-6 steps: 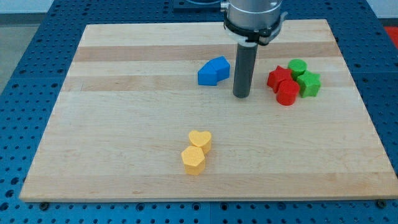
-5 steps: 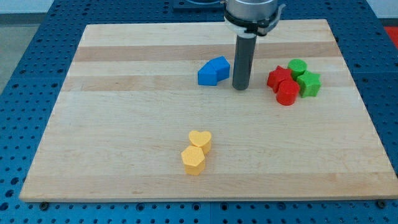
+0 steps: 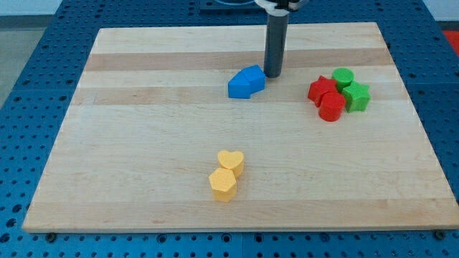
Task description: Push the blue cube and blue triangle slightly down and left a bit
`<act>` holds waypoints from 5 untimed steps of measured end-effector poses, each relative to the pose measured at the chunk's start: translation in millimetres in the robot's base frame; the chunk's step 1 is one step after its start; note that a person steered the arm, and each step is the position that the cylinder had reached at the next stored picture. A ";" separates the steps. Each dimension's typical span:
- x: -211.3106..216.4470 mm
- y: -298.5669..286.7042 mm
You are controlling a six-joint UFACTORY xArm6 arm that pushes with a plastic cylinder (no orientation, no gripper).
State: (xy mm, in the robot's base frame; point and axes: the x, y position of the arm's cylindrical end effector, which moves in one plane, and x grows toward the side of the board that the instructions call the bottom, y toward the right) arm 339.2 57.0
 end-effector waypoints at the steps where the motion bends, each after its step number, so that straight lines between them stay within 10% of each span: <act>1: 17.6 -15.3; 5: 74.5 -33.2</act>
